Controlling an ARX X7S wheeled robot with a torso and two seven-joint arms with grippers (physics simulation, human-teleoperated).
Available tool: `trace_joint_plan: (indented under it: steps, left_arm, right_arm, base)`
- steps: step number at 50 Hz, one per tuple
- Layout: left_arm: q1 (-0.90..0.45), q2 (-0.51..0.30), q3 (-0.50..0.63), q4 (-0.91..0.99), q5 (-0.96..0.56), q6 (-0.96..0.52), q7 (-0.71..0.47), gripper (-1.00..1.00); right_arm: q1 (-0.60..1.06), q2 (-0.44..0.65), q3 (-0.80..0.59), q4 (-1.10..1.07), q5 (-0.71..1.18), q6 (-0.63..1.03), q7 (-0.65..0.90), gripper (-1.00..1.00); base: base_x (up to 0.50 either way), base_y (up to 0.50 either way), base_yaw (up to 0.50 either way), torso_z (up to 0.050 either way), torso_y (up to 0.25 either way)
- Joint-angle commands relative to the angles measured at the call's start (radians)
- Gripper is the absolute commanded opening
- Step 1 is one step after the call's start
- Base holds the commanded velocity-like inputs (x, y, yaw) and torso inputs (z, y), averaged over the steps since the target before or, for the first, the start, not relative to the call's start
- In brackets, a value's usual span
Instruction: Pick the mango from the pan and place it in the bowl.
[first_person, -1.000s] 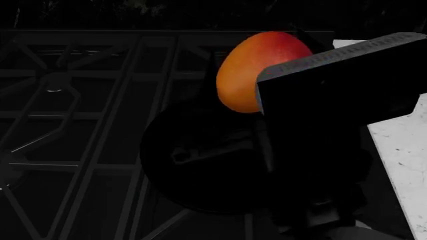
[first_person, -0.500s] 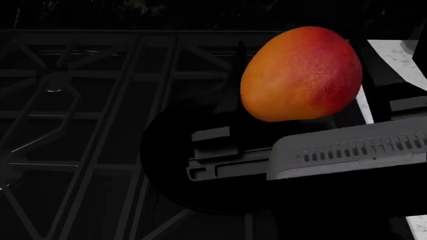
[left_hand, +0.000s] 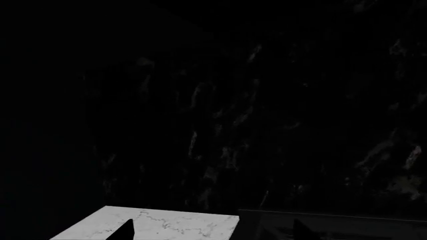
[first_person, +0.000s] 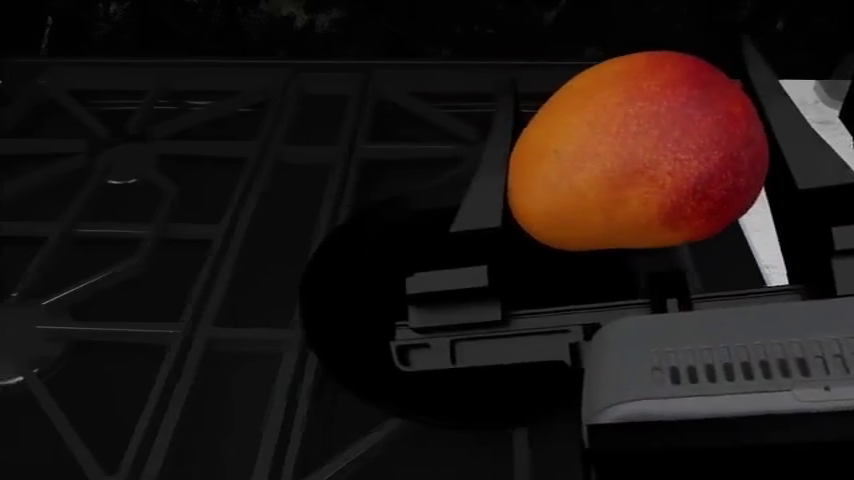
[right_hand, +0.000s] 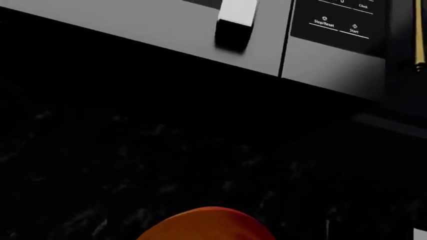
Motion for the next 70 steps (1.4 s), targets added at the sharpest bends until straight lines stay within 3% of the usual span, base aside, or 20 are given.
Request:
trace_joint_plan:
  steps: [1,70]
  left_arm:
    - [-0.003,0.012,-0.014,0.004,0.014,-0.013,0.013,1.00]
    - [-0.012,-0.011,0.005,0.017,-0.024,-0.055,-0.013,1.00]
  right_arm:
    - [0.009,0.001,0.008,-0.006,-0.038,-0.003,-0.020,-1.00]
    - [0.085,0.057,-0.078,-0.009,0.019,-0.052,0.047,-1.00]
  base:
    - [0.00,0.16,0.00,0.000,0.000]
    - [0.00,0.22,0.00,0.000,0.000]
